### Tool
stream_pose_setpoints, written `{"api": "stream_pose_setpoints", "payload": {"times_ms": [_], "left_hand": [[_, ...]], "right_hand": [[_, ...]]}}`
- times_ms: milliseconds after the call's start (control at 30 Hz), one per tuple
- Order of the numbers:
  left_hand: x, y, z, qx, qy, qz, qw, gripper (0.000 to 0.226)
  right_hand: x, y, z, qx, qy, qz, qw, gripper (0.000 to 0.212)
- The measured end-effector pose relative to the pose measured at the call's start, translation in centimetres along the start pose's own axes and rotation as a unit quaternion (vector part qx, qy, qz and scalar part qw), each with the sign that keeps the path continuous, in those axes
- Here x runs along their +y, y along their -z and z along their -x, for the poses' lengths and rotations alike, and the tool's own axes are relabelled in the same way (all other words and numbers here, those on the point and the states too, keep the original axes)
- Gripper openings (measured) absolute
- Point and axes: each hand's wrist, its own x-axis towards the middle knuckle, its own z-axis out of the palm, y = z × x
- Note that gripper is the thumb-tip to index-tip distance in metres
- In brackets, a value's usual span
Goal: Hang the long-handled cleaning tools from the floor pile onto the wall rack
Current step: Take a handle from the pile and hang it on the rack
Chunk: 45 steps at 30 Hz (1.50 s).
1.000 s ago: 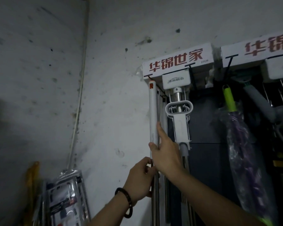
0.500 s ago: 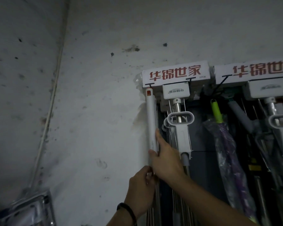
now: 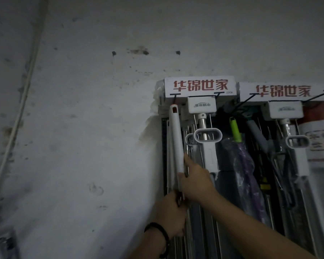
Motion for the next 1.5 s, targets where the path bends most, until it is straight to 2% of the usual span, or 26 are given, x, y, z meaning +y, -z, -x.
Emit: {"api": "stream_pose_setpoints", "payload": {"times_ms": [67,133,200,267,333,400,467,600,700,900,1000,1233,1500], "left_hand": [[-0.1,0.3,0.1,-0.009,-0.010,-0.006,1.000,0.024],[-0.5,1.0,-0.1,-0.017,-0.029,-0.028,0.999,0.038],[-1.2,2.1,-0.6,-0.008,-0.004,0.033,0.999,0.045],[-2.6,3.5,-1.6,0.019,0.038,0.134,0.990,0.036],[-4.9,4.8,-3.2,0.055,0.030,0.169,0.984,0.020],[-7.2,5.6,-5.3,0.064,0.007,0.114,0.991,0.015],[-8.0,6.0,-6.8,0.034,-0.005,0.085,0.996,0.026],[-7.7,5.7,-7.9,-0.082,-0.010,0.153,0.985,0.053],[-8.1,4.4,-8.1,-0.124,-0.007,0.148,0.981,0.069],[-9.5,2.2,-9.1,-0.128,-0.004,0.198,0.972,0.078],[-10.2,1.9,-9.9,-0.112,0.002,0.181,0.977,0.082],[-11.4,2.1,-12.7,-0.104,0.005,0.158,0.982,0.075],[-12.0,2.7,-13.9,-0.053,-0.023,0.116,0.992,0.071]], "right_hand": [[0.0,0.4,0.0,0.000,0.006,0.024,1.000,0.070],[0.1,0.3,-0.3,0.009,0.006,0.034,0.999,0.071],[0.0,0.1,-0.6,0.025,0.009,0.054,0.998,0.079],[-0.2,0.2,-0.9,0.030,0.016,0.086,0.996,0.092],[-0.3,0.5,-1.1,0.021,0.033,0.108,0.993,0.096],[-0.5,1.0,-1.3,0.012,0.048,0.136,0.989,0.098],[-0.8,1.5,-1.5,0.007,0.051,0.149,0.988,0.100],[-1.0,1.7,-1.6,0.004,0.066,0.155,0.986,0.106],[-0.8,1.7,-1.7,-0.001,0.077,0.168,0.983,0.106],[0.1,1.7,-2.0,-0.006,0.087,0.156,0.984,0.105],[0.4,1.4,-2.1,-0.006,0.080,0.136,0.987,0.103],[1.1,1.1,-2.5,-0.010,0.082,0.126,0.989,0.102],[2.0,0.3,-3.3,0.004,0.084,0.131,0.988,0.103]]}}
